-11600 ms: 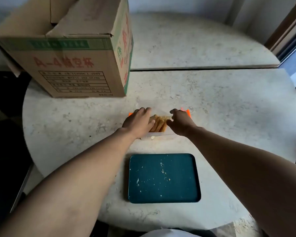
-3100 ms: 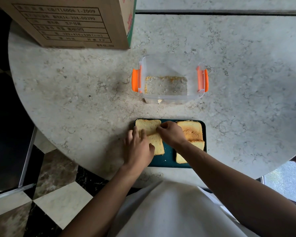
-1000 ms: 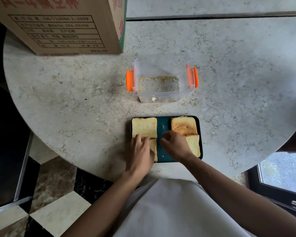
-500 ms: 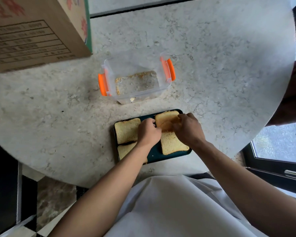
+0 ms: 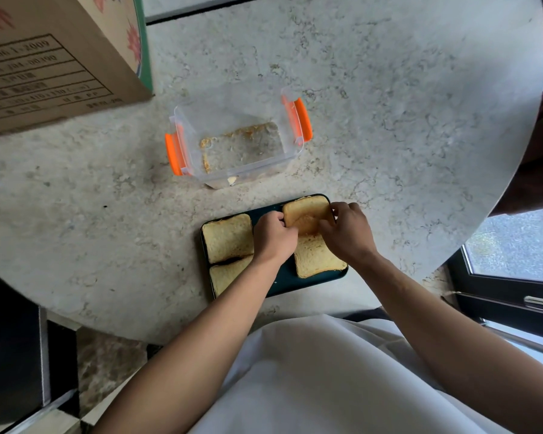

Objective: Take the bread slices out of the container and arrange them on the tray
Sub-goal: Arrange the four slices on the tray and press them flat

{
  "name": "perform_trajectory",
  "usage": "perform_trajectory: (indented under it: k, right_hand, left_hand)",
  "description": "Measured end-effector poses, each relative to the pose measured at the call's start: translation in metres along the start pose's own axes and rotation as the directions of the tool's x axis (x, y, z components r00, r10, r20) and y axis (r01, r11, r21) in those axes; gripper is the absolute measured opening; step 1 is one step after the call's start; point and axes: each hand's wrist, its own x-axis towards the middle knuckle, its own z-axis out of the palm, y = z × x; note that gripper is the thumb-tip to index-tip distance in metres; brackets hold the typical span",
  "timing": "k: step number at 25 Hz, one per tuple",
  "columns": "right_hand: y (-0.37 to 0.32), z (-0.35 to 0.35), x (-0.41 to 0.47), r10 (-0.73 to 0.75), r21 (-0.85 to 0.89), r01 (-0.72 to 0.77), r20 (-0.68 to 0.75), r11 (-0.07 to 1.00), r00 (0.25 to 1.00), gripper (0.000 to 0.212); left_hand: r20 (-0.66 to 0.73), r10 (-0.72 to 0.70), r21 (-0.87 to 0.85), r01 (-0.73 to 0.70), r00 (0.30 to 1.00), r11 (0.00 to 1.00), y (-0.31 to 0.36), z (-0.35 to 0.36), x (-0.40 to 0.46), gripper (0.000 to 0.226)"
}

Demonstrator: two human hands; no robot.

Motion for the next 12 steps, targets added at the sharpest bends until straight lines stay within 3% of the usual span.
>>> perform_trajectory:
  k: [4,7,12]
  right_hand:
    - [0.003,-0.002,-0.004,-0.019,0.012,0.019,-0.005,1.0,1.0,0.052]
    - [0.008,-0.006,-0.011,-0.016,0.01,0.016,-0.007,1.0,1.0,0.049]
    - [0.02,-0.005,-0.028,0.013,0.003,-0.014,0.052,1.0,0.999,0.043]
  left_hand:
    - [0.015,-0.02,-0.025,0.021,1.0,0.999,-0.005,-0.001,-0.003,0.014]
    - [0.021,-0.065,-0.003,0.065,0.998,0.998,-0.021,-0.001,-0.01,0.038]
    - [0.14,-0.16,-0.155,0.181,0.977,0.971,-0.041,0.013,-0.038,0.032]
